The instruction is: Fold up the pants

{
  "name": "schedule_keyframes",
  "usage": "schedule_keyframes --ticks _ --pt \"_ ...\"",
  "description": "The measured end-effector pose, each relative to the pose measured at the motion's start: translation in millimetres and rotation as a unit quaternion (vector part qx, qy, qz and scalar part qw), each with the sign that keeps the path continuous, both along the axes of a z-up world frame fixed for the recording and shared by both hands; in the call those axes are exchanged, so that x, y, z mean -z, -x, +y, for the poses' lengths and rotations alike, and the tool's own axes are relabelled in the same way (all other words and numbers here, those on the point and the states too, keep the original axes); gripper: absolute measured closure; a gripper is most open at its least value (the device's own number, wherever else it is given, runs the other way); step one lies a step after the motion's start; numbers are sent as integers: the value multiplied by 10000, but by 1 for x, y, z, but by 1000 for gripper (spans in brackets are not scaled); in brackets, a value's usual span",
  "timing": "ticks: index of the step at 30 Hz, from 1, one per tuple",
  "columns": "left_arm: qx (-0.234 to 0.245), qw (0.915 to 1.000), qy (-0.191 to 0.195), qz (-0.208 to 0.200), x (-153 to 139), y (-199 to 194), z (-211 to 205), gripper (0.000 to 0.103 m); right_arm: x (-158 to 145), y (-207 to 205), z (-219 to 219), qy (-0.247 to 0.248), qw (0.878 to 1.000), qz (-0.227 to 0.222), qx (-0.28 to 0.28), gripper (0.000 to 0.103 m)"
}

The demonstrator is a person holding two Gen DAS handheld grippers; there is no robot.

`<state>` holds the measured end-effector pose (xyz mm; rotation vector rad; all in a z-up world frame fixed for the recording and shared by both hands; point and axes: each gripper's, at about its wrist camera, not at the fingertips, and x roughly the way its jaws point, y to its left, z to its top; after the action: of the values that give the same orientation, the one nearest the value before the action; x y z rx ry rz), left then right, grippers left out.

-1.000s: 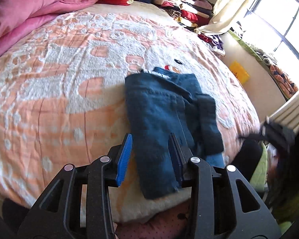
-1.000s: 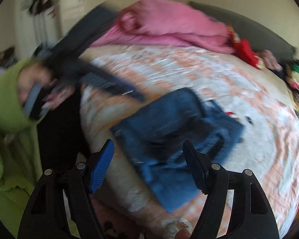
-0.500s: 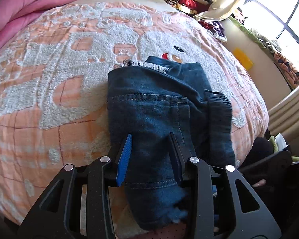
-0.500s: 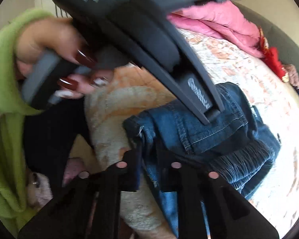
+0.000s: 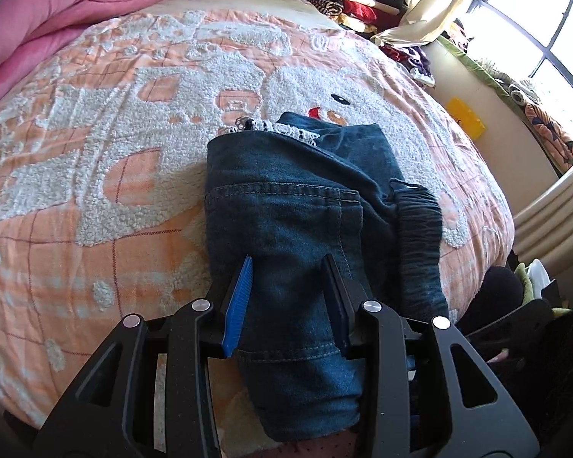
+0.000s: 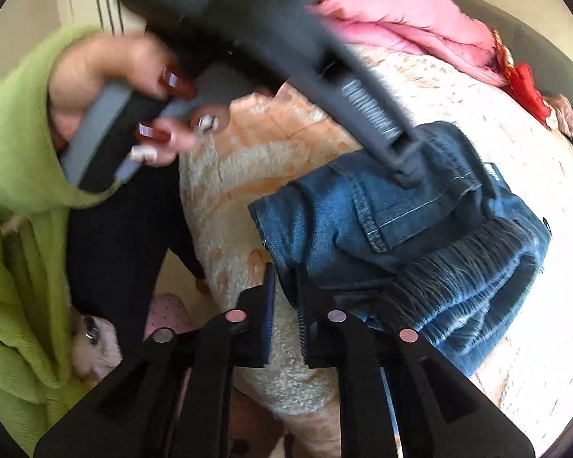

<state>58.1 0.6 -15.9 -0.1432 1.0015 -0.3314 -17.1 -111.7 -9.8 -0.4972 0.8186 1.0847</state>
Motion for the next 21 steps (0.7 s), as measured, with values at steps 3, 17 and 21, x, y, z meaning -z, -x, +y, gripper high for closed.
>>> schedule_keyframes --ticks 3,17,21 --pt "-5 10000 21 -49 -4 4 0 73 -17 -1 -15 -260 9995 36 175 79" --pt "-64 9994 105 -326 -28 16 2 52 -72 -14 -76 -1060 9852 -306 1310 37" --pt "-84 9989 125 -435 -37 20 4 48 -80 -20 -85 -1161 9799 -425 1563 31"
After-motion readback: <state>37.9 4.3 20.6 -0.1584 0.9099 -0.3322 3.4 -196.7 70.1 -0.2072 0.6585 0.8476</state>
